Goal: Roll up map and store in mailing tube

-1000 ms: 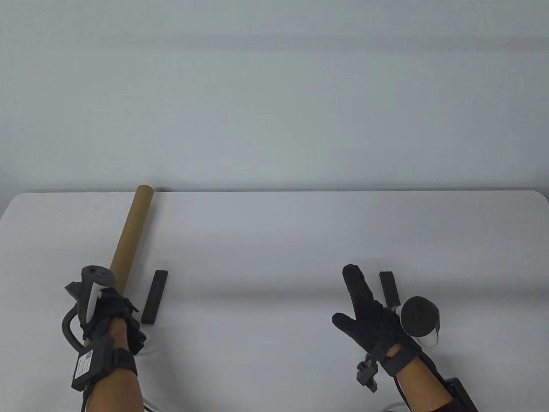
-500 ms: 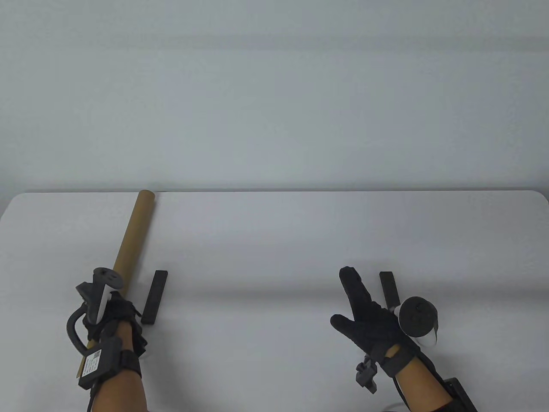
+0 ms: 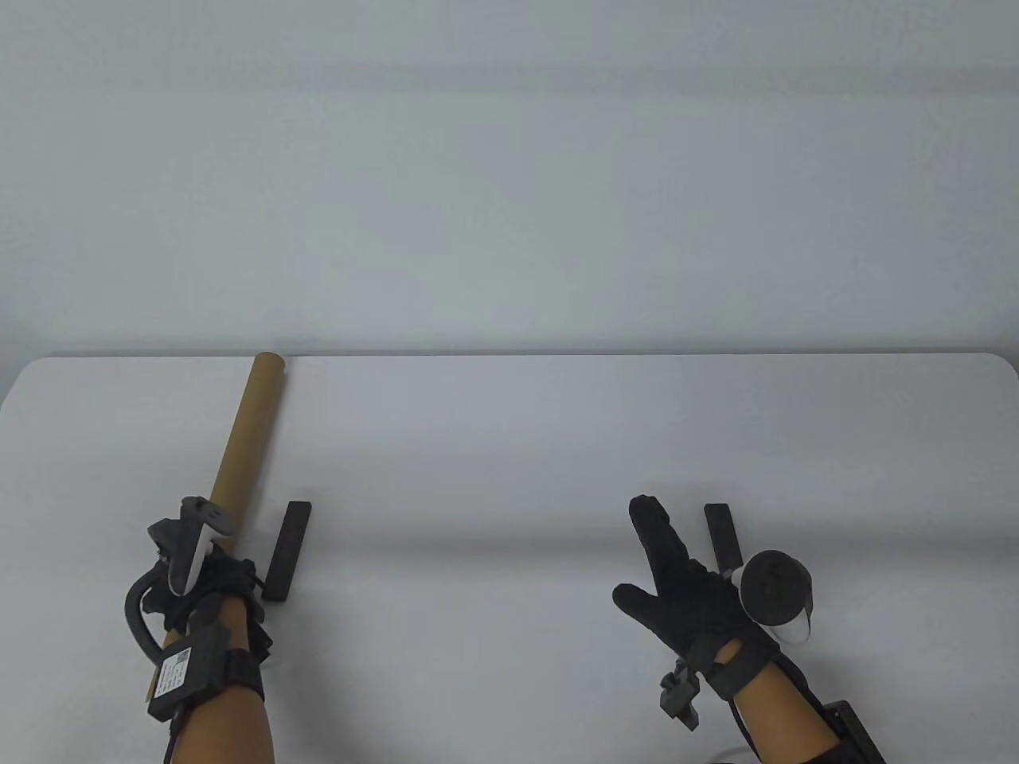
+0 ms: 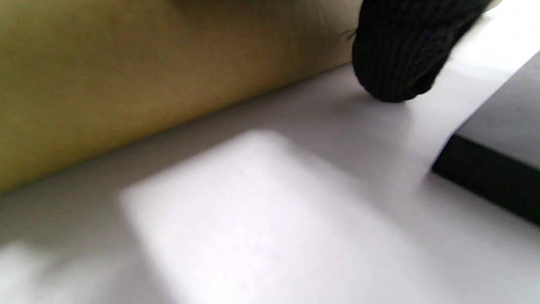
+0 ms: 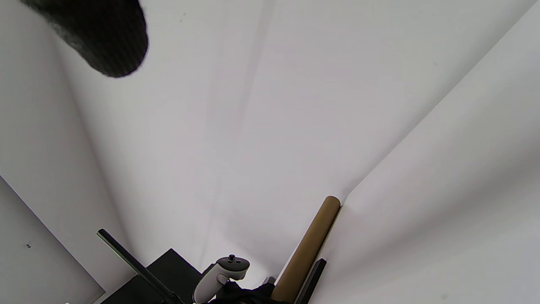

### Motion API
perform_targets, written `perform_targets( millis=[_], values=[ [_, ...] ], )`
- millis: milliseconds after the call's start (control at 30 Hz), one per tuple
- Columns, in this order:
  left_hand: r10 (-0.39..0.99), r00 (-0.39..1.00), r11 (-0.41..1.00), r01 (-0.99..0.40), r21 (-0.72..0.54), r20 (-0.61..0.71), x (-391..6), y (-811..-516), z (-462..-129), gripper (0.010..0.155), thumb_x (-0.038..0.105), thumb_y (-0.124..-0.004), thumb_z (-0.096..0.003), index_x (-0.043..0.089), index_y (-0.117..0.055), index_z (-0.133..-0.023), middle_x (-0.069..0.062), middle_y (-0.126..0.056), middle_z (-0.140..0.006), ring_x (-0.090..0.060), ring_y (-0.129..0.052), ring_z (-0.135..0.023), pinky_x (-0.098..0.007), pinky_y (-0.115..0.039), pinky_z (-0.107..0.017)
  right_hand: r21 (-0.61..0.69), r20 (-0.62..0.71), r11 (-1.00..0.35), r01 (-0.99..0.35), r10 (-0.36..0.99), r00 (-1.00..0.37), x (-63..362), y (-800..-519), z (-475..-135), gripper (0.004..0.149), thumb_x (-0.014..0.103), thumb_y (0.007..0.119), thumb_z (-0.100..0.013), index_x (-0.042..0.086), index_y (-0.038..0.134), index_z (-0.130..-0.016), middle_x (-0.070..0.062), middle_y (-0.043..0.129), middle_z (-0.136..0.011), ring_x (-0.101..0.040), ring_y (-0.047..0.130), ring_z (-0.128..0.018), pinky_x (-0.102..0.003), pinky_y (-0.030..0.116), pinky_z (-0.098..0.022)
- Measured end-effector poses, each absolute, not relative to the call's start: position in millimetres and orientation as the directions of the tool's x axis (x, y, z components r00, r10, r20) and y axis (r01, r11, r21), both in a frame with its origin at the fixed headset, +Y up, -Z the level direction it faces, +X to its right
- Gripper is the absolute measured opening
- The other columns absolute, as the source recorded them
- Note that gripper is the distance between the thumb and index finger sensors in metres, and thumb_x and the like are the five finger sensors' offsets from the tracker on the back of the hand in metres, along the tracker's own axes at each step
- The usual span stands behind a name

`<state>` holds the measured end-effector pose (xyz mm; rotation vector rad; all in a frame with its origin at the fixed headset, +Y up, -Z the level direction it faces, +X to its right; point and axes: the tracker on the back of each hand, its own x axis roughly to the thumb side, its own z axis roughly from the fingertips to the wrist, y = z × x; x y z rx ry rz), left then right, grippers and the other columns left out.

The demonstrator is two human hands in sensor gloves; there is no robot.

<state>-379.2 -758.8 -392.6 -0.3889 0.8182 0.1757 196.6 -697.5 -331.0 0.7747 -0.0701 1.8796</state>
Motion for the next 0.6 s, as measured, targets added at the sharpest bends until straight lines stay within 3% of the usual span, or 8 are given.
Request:
perform_targets(
  millis=[267,400,600],
  values=[
    [0.072,0.711,0.948,-0.266,-0.173,-0.699,-367,-731,-389,0.095,0.065,-0.085,-0.0409,0.039,-0.021,-0.106,0.000,-0.041,-0.115,-0.034,-0.055,-0.109,-0.054,-0.049,-0.081,0.285,0.543,-0.443,-0.850,0.806,-0.238,198,-697,-331,0.094,0.060,0.073,-0.058,0.007,0.017,-0.113,-0.029,0.014,-0.112,-0.065,0.021,-0.096,-0.071,0.030,-0.061],
    [0.196,0.813,0.966,-0.255,-0.033,-0.548,-330,-686,-390,0.094,0.065,-0.085,-0.0405,0.039,-0.024,-0.107,0.000,-0.041,-0.115,-0.035,-0.053,-0.109,-0.054,-0.049,-0.081,0.287,0.545,-0.439,-0.851,0.806,-0.232,197,-697,-331,0.094,0.059,0.073,-0.058,0.007,0.017,-0.113,-0.029,0.013,-0.112,-0.065,0.021,-0.096,-0.071,0.029,-0.061],
    [0.338,0.924,0.941,-0.325,0.098,-0.178,-255,-617,-370,0.088,0.066,-0.079,-0.0426,0.041,-0.025,-0.108,0.000,-0.038,-0.116,-0.035,-0.052,-0.110,-0.055,-0.048,-0.081,0.279,0.556,-0.446,-0.851,0.797,-0.235,197,-696,-331,0.094,0.059,0.073,-0.058,0.007,0.017,-0.113,-0.029,0.013,-0.112,-0.065,0.021,-0.096,-0.071,0.029,-0.061]
  ],
)
